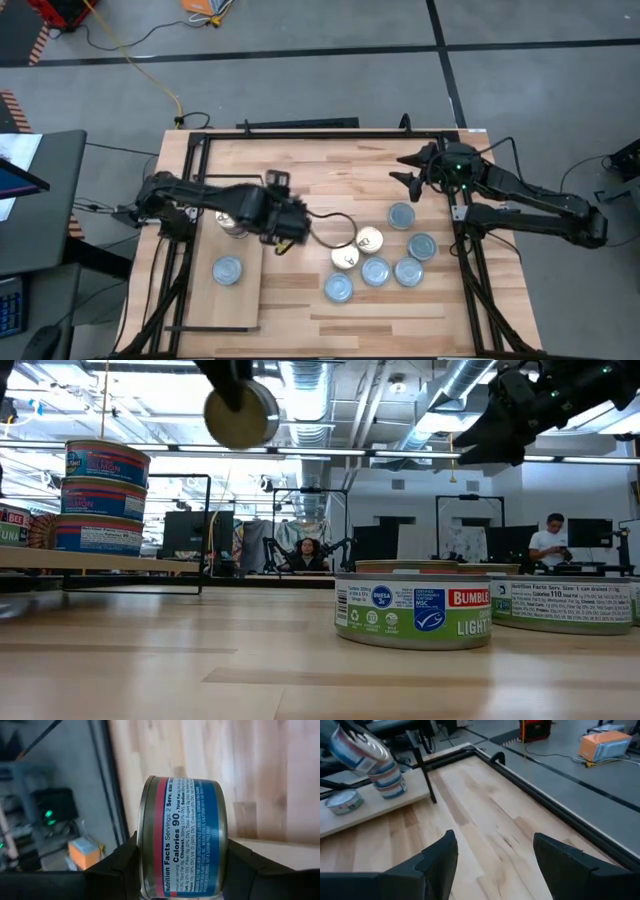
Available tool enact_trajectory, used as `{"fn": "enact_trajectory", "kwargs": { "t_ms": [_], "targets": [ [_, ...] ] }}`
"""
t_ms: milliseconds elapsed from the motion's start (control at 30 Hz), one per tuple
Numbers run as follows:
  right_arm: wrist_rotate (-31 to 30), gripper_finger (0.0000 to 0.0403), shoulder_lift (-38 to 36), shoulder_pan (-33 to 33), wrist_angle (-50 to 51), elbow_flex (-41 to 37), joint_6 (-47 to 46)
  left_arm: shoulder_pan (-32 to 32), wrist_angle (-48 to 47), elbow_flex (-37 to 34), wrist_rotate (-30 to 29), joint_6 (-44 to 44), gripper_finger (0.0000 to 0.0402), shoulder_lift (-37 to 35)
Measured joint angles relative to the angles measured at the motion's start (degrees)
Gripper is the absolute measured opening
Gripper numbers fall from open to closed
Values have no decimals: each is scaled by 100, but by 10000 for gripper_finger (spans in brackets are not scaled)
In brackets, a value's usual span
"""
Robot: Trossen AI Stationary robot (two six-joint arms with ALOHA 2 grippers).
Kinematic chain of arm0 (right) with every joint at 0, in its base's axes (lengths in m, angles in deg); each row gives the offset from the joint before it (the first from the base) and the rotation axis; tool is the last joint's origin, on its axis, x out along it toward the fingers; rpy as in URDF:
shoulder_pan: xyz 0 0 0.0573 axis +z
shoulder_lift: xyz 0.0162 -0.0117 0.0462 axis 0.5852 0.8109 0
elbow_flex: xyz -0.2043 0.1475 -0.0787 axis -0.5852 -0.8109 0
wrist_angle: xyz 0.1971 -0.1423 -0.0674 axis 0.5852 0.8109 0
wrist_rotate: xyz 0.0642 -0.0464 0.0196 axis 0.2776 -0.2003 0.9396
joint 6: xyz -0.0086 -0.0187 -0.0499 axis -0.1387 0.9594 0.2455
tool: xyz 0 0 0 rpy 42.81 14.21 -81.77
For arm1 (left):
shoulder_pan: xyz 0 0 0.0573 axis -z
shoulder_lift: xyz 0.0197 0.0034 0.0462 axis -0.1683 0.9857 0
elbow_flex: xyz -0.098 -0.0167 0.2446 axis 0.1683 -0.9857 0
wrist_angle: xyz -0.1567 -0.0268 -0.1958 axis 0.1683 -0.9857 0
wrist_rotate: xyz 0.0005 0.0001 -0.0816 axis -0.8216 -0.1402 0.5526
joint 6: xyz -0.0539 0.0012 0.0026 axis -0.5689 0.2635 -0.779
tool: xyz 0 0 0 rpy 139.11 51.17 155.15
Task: Stack canned seafood by type on shelf
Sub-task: Stack the top right blue and pink tuna can on the blue and pink tuna can on the shelf
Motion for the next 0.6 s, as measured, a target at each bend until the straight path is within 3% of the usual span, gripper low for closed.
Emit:
{"fn": "enact_trajectory", "kwargs": {
  "t_ms": [300, 600],
  "targets": [
    [-6, 286, 2, 10, -62, 0, 57, 1063, 24, -1222, -757, -1725, 185, -1103],
    [-5, 286, -5, 18, -196, 0, 200, 1935, -6, -3151, -668, -3215, 185, -2467]
  ]
}}
